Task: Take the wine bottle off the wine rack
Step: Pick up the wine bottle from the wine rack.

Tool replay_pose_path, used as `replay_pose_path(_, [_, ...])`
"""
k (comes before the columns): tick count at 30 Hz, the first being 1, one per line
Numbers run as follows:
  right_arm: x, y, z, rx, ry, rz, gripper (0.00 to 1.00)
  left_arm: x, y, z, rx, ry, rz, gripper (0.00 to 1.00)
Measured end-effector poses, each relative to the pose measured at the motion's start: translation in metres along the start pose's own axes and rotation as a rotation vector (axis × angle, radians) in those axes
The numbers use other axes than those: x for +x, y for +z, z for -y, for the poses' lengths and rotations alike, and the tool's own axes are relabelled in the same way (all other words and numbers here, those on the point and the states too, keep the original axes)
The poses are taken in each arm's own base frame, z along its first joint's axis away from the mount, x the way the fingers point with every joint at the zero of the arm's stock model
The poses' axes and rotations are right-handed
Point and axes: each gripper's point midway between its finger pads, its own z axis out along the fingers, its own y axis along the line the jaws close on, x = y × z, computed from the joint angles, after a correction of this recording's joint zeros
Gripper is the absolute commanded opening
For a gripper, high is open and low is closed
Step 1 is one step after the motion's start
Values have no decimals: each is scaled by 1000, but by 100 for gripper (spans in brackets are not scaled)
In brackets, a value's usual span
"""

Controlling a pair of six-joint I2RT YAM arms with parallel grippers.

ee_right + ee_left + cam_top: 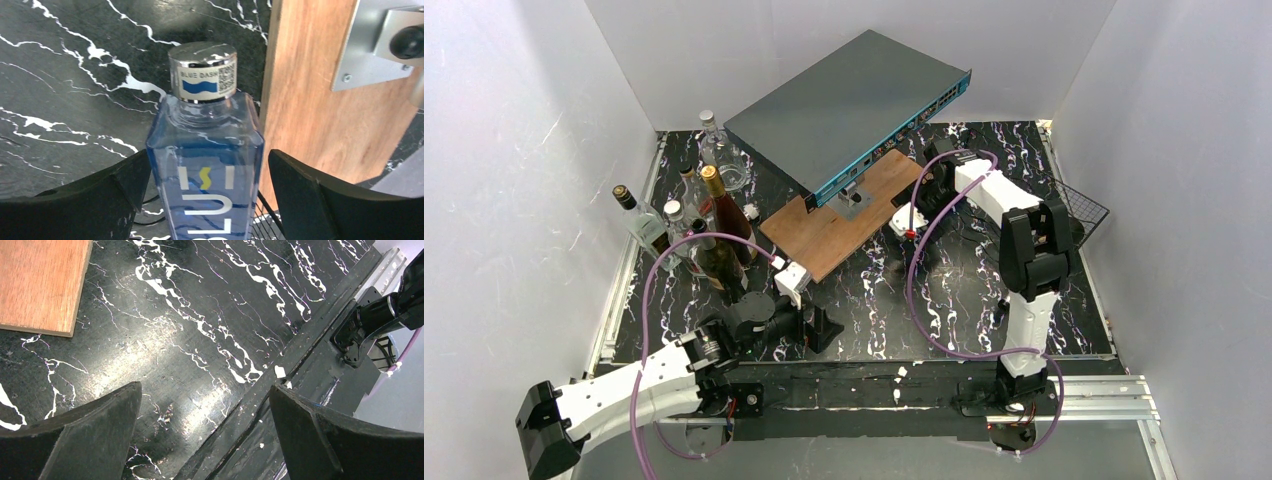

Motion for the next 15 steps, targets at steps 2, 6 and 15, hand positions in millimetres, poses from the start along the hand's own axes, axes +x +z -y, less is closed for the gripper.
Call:
replay_pose_path(2, [-1,2,-4,-19,4,10,90,1,0,0,-2,0,-2,98])
replay_pose_path(6, [-3,2,-8,-39,3,20,84,4,2,-2,-8,1,-18,98])
replay_pose_path(15, [-3,2,-6,-45,-4,24,66,6,3,-3,-12,2,-26,98])
